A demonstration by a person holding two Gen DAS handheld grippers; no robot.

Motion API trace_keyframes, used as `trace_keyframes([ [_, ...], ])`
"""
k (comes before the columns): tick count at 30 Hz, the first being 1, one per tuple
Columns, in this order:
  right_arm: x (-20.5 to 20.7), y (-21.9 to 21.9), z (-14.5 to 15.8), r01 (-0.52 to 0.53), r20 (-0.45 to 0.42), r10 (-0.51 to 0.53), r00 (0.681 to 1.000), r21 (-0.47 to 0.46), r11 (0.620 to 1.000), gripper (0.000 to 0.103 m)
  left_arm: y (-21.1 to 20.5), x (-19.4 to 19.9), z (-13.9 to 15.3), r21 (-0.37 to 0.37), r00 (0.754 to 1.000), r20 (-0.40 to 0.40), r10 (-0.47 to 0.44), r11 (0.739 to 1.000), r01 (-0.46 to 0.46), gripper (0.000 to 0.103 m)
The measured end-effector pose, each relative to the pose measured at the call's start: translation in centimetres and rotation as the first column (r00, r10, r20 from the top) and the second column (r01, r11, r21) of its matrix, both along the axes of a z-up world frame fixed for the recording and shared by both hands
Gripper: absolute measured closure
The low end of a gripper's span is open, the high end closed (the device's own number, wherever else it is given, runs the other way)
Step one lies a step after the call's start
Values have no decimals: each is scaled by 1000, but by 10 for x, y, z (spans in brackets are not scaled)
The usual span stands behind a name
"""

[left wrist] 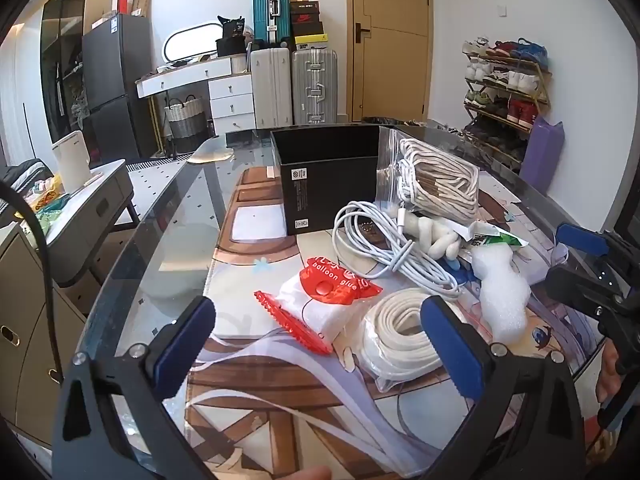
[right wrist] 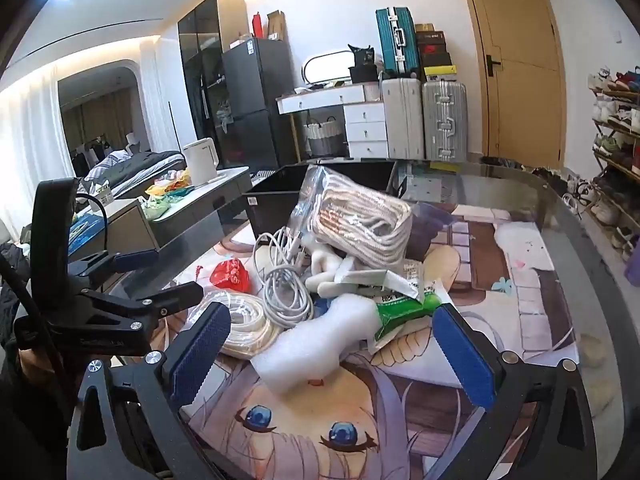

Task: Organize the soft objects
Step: 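Move left tool to the red balloon glue bag while right tool approaches the white foam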

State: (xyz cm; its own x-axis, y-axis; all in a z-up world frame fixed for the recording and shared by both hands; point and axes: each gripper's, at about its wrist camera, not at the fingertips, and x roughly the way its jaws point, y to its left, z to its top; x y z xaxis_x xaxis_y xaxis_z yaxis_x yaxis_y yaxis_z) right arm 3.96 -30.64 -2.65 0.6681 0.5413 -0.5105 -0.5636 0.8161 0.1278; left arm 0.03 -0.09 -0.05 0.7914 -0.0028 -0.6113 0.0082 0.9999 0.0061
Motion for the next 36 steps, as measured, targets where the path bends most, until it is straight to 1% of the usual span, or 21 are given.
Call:
trace_keyframes([
  [1, 1, 1, -1, 2, -7, -2, 1000, -3, 1000, 1, 1, 0, 0, -16, 1000, 1, 1, 1000, -1, 0],
  [2, 1, 0, 0, -5, 4, 4, 1000, 23, 1000, 1, 1, 0, 0, -15, 1000, 1, 0, 1000, 0, 0],
  [6, 1, 4, -1, -16, 2, 15, 1000, 32, 999, 1, 2, 2, -1, -25, 1000, 0, 0, 1000, 0, 0],
  [7, -6, 2, 2, -19, 6, 18, 1000, 31, 999, 1, 3, 2, -1, -29, 1000, 0, -2, 1000, 2, 0],
  [9, -6, 0, 4, -19, 3, 19, 1000, 28, 999, 1, 7, 1, 3, -18, 1000, -2, 7, 1000, -7, 0],
  [14, -3, 4, 3, -32, -2, 32, 999, 21, 999, 1, 11, 7, 2, -21, 1000, 1, 5, 1000, -5, 0],
  [22, -8, 8, 4, -34, 17, 34, 999, 3, 999, 1, 4, 5, 3, -9, 1000, 16, 9, 1000, -9, 0],
  [36, -9, 8, 7, -34, 22, 34, 999, 0, 999, 1, 5, 5, 4, -17, 1000, 29, 4, 1000, -3, 0],
])
